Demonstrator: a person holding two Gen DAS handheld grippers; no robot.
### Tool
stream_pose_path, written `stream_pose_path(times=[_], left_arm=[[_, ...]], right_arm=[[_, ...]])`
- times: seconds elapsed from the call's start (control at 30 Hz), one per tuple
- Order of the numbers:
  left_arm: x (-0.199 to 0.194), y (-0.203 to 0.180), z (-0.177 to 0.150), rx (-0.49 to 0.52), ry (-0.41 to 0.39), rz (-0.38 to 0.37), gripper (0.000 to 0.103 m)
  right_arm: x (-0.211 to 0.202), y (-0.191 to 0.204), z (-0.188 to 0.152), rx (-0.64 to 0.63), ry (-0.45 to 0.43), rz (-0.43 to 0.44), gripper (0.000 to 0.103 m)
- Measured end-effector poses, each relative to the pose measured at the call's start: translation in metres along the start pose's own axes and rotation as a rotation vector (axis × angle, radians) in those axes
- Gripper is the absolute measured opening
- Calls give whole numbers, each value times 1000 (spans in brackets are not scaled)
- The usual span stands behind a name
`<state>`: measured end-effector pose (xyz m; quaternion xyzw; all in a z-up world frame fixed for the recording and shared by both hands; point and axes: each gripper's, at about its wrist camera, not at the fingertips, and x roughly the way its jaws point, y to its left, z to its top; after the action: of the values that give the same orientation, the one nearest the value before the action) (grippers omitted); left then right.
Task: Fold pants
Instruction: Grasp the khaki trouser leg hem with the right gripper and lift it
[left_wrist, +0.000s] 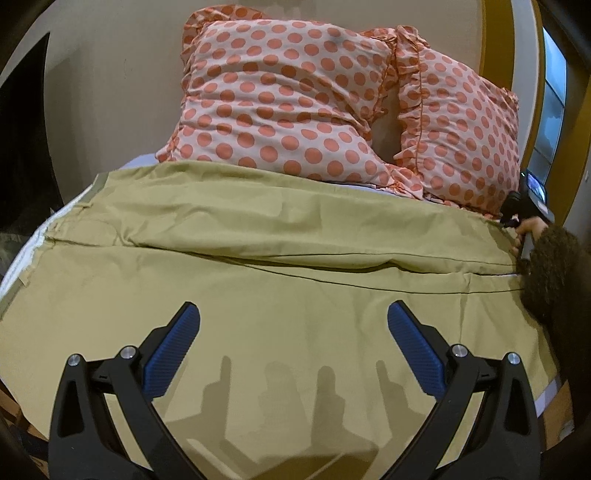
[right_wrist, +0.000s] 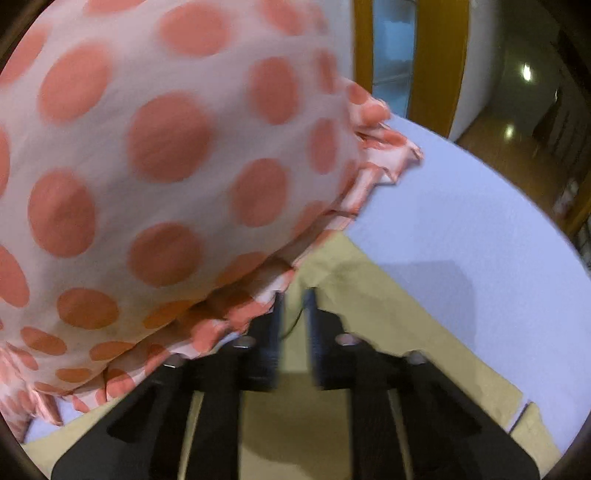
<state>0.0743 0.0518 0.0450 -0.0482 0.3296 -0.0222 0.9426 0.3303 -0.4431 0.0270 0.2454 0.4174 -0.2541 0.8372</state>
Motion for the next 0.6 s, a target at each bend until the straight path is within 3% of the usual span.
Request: stream_pose_path(times=[0.07, 0.17, 0.27, 0.33, 0.37, 0.43, 0.5, 0.6], left_arm=[[-5, 6, -1, -24, -10, -16, 101], [-18, 13, -4, -48, -46, -25, 101], [-30, 24, -6, -72, -79, -60, 101], [-35, 30, -5, -78, -83, -82, 101], [-36, 33, -4, -79, -84, -88, 101], [-40, 41, 3, -93, -94, -134, 101], [-43, 48, 9, -119, -107, -222, 101], [-39, 57, 18, -162, -111, -317, 101]], right_arm=[[-6, -24, -3, 85, 11, 118, 5], [-45, -60, -19, 139, -46, 284, 4], [-110, -119, -61, 194, -98, 497, 4], [-142, -152, -92, 215, -99, 562, 4], [-149, -155, -83, 226, -86, 574, 4], [-166, -181, -124, 252, -31, 568, 4], [-155, -191, -143, 274, 40, 557, 5], [-149, -193, -163, 327, 157, 552, 19]])
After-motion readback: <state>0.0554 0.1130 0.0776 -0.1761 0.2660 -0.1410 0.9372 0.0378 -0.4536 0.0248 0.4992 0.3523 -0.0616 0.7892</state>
